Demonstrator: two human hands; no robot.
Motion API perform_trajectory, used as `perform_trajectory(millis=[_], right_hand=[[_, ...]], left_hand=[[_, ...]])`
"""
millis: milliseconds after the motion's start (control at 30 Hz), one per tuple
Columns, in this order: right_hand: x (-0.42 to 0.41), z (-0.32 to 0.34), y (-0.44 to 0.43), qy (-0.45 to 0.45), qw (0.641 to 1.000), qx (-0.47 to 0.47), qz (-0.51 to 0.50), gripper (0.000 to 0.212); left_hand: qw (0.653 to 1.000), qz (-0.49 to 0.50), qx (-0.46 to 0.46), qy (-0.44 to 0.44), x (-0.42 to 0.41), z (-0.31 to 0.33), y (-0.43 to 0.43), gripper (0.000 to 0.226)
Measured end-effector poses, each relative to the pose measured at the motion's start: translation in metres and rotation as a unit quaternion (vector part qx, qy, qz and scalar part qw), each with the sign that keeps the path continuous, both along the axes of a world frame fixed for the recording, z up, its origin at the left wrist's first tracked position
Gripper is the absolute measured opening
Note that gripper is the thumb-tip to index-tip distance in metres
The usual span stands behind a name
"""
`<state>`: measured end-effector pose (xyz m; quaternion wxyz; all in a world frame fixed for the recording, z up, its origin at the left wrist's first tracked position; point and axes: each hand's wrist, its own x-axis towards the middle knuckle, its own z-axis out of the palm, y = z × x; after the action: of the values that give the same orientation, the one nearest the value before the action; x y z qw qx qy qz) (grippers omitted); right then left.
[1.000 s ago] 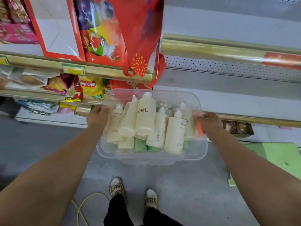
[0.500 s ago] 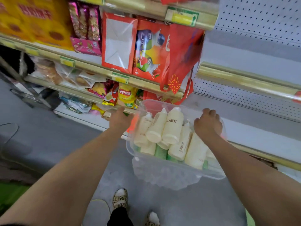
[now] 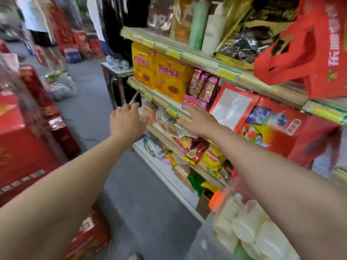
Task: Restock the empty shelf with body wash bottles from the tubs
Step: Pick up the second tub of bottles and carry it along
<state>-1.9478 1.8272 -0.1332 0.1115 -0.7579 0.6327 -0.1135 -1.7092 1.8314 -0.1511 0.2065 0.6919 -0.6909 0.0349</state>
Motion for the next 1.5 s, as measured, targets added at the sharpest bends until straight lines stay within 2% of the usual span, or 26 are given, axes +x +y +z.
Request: perform_trajectory(millis=[200, 467, 700, 1133, 1367, 1500], right_hand=[[0.107, 0.030, -0.125, -0.022, 0.997, -0.050, 0.058, 0.069], [0.238, 0.050, -0.284, -0.032, 0.992, -0.073, 0.100, 0.064], [0.317, 0.039, -0.426, -0.013, 0.985, -0.072, 0.154, 0.067], [0.459, 0.038, -0.670, 0.024, 0.969, -0.070, 0.236, 0.071], [0.587, 0.032, -0.797, 0.008, 0.958, -0.086, 0.274, 0.069], [0.669, 0.029, -0.872, -0.014, 0.963, -0.061, 0.264, 0.070]], left_hand=[[0.998, 0.050, -0.037, -0.019, 0.092, 0.041, -0.084, 0.057], [0.991, 0.125, -0.026, -0.037, 0.214, 0.062, -0.219, 0.060], [0.980, 0.199, 0.013, -0.023, 0.283, 0.043, -0.339, 0.059], [0.955, 0.295, 0.005, 0.012, 0.397, 0.036, -0.534, 0.057], [0.951, 0.309, -0.021, 0.006, 0.521, 0.025, -0.648, 0.057], [0.950, 0.311, -0.012, 0.005, 0.607, 0.026, -0.724, 0.054]])
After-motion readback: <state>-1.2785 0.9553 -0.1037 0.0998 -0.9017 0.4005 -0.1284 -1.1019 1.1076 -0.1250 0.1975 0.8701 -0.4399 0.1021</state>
